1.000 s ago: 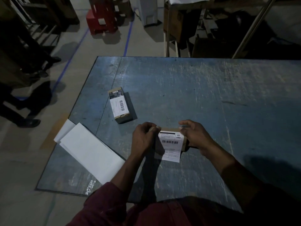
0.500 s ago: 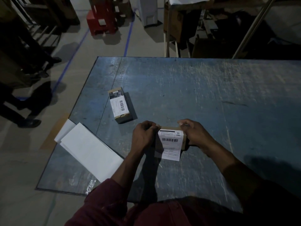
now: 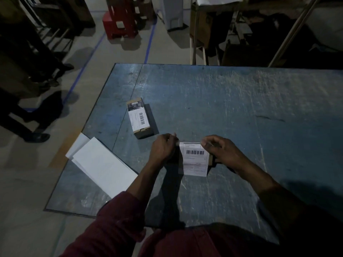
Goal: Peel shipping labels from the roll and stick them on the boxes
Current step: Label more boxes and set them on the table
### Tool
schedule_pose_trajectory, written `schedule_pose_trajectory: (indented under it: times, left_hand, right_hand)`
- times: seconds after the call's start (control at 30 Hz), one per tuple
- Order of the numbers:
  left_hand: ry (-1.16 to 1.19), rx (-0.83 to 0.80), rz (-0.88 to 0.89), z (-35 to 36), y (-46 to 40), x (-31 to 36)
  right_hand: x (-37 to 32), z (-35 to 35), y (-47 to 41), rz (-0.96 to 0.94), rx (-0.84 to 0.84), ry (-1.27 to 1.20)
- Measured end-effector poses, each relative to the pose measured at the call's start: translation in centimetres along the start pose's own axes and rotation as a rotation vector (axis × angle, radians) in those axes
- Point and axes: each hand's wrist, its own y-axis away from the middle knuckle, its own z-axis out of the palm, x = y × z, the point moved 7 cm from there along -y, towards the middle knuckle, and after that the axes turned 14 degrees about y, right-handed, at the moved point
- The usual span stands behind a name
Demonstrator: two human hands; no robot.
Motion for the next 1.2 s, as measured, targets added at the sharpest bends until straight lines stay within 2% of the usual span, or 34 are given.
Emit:
schedule_pose_trajectory:
  times: [0.13, 0.2, 0.37, 0.6, 0.77, 0.87, 1.0, 1.2]
  left_hand:
    - [-0.154, -0.003, 0.017, 0.2, -1.5, 0.2]
    - [-0.224, 0.002, 0.024, 0.3, -1.9, 0.1]
    - [-0.418, 0.024, 0.016, 0.6, -2.4, 0.1]
    - [-0.498, 0.076, 0.116, 1.3, -2.0, 0.0]
    - [-0.392, 0.150, 0.105, 1.0, -2.1, -0.8]
    - [-0.329, 0.174, 0.088, 0.8, -2.0, -1.1]
    - [-0.314, 0.189, 0.069, 0.8, -2.0, -1.3]
    - [-0.317, 0.185, 0.044, 0.8, -2.0, -1.2]
  right_hand:
    - [0.0, -0.3, -0.4, -0.038, 0.121, 0.199]
    - [0.2, -0.2, -0.8, -0.035, 0.142, 0.223]
    - [0.4, -0.7, -1.7, -0.050, 0.139, 0.226]
    - [-0.4, -1.7, -1.6, -0.129, 0.111, 0.320]
    - [-2.2, -0.3, -2.6, -0.134, 0.177, 0.501]
    - [-3.5, 1.8, -3.2, -0.162, 0.148, 0.678]
    - [-2.8, 2.2, -2.6, -0.226, 0.106, 0.795]
    - [-1.9, 0.8, -1.8, -0.280, 0.107, 0.670]
